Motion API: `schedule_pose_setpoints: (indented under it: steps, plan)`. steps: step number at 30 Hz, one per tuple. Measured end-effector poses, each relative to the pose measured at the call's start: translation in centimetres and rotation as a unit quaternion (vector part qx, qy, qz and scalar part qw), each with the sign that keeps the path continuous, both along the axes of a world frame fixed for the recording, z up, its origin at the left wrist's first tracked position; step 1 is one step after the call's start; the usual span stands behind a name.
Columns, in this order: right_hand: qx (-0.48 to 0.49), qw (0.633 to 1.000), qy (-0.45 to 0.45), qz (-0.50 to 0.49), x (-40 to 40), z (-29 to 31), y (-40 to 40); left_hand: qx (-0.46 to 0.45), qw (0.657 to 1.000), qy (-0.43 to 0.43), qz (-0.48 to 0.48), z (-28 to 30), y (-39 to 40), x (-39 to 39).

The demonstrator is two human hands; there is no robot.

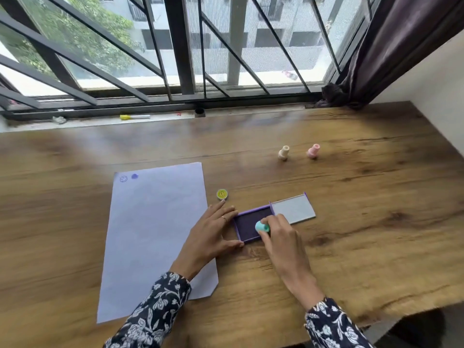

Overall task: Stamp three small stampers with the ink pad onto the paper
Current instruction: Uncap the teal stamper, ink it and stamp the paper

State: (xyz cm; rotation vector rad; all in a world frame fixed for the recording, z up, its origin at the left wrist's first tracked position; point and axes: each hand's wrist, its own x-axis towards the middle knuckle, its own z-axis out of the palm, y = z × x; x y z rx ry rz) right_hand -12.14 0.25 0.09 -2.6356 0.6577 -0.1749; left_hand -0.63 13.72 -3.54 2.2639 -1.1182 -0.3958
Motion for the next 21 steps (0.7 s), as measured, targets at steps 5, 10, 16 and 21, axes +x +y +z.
schedule_pose_setpoints:
  steps: [5,10,16,21]
  plan:
    - [0.014,0.998,0.045,0.029,1.5,0.0,-1.2,-0.006,1.000,0.003,-0.004,-0.2,0.0,0.1]
    - [0.004,0.986,0.157,0.062,3.9,0.9,-2.2,-0.005,1.000,-0.005,-0.010,-0.2,0.0,0.2]
    - [0.004,0.969,0.240,0.062,5.0,2.3,-2.3,0.003,1.000,-0.021,-0.018,0.0,1.3,0.0]
    - [0.102,0.985,0.136,-0.007,7.3,3.6,0.4,-0.040,0.993,-0.059,0.091,-0.1,7.5,2.4]
